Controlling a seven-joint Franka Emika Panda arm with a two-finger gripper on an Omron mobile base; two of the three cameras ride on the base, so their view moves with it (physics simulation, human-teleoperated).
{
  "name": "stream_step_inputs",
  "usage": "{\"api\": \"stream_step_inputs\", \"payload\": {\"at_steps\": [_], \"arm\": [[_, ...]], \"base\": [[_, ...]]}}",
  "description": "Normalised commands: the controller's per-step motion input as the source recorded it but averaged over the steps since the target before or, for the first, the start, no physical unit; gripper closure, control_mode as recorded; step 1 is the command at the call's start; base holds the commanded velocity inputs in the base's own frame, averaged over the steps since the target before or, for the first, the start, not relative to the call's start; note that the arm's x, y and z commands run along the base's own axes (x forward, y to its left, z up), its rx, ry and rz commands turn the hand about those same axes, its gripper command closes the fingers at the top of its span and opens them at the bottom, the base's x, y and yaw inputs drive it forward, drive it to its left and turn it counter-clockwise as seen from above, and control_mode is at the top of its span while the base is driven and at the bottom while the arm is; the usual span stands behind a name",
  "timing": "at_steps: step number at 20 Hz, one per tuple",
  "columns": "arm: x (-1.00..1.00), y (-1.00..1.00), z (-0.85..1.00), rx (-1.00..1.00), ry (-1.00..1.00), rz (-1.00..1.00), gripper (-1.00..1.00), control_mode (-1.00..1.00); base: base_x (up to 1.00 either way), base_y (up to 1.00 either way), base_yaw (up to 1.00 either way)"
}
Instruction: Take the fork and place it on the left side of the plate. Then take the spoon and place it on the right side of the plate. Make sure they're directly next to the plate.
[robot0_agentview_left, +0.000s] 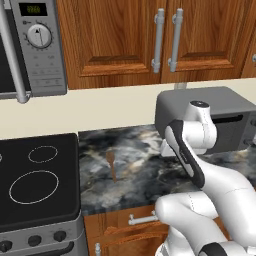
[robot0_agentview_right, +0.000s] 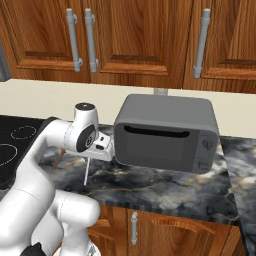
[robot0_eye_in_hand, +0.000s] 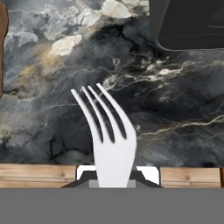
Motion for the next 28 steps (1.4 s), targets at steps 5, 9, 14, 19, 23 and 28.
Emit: {"api": "stream_step_inputs", "payload": {"at_steps": [5, 9, 14, 19, 23, 28], "arm": [[0.00, 0.00, 0.00, 0.00, 0.00, 0.00, 1.00, -1.00], [0.00, 0.00, 0.00, 0.00, 0.00, 0.00, 1.00, -1.00], [0.00, 0.00, 0.00, 0.00, 0.00, 0.00, 1.00, 1.00], [0.00, 0.00, 0.00, 0.00, 0.00, 0.00, 1.00, 1.00], [0.00, 0.00, 0.00, 0.00, 0.00, 0.00, 1.00, 1.00], [0.00, 0.00, 0.00, 0.00, 0.00, 0.00, 1.00, 1.00]], "base": [[0.00, 0.00, 0.00], [0.00, 0.00, 0.00], [0.00, 0.00, 0.00], [-0.09, 0.04, 0.00], [-0.99, 0.08, 0.00], [-0.91, 0.39, 0.16]]}}
